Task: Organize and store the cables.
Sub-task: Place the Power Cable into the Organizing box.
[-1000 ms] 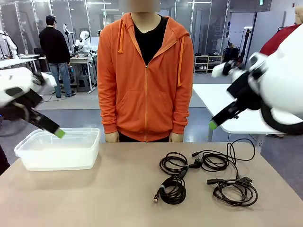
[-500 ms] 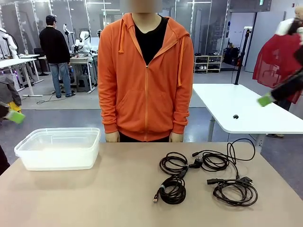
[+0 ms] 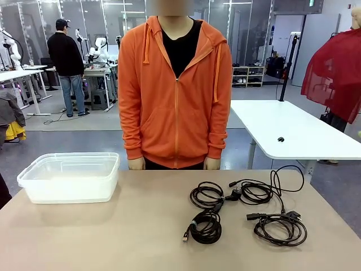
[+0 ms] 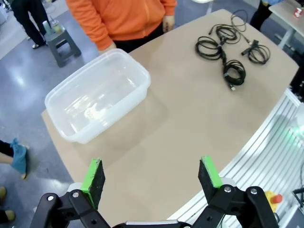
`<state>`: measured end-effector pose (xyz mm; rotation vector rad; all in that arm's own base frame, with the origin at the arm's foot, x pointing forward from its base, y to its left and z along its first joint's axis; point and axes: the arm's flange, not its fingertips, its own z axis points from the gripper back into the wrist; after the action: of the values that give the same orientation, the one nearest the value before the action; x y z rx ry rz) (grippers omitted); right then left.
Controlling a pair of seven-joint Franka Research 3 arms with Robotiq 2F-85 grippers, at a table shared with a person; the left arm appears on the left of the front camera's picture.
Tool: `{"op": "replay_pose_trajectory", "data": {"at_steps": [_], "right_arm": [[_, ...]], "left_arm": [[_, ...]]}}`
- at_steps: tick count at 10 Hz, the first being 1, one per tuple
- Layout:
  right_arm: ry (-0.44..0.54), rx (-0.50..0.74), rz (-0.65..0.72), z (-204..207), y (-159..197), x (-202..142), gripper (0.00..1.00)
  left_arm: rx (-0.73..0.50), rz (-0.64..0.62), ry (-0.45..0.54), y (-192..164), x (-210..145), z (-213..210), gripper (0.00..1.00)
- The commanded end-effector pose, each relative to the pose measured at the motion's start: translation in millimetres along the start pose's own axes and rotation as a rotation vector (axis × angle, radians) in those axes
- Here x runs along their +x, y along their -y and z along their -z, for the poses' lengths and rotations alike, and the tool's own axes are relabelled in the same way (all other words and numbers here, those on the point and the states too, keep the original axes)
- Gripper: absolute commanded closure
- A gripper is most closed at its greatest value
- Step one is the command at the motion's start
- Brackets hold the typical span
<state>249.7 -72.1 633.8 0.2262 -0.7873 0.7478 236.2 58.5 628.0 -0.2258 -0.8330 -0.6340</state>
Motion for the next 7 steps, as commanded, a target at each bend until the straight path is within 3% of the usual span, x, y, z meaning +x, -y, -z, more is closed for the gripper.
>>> {"op": "replay_pose_trajectory", "data": {"at_steps": [1, 7], "right_arm": [[0.019, 0.005, 0.044, -2, 8, -26, 0.0], [0.017, -0.001, 0.075, -4, 8, -33, 0.0]], "left_arm": [[0.045, 0.004, -0.03, 3, -3, -2, 0.0], [0.045, -0.003, -0.007, -1, -2, -8, 0.0]]}}
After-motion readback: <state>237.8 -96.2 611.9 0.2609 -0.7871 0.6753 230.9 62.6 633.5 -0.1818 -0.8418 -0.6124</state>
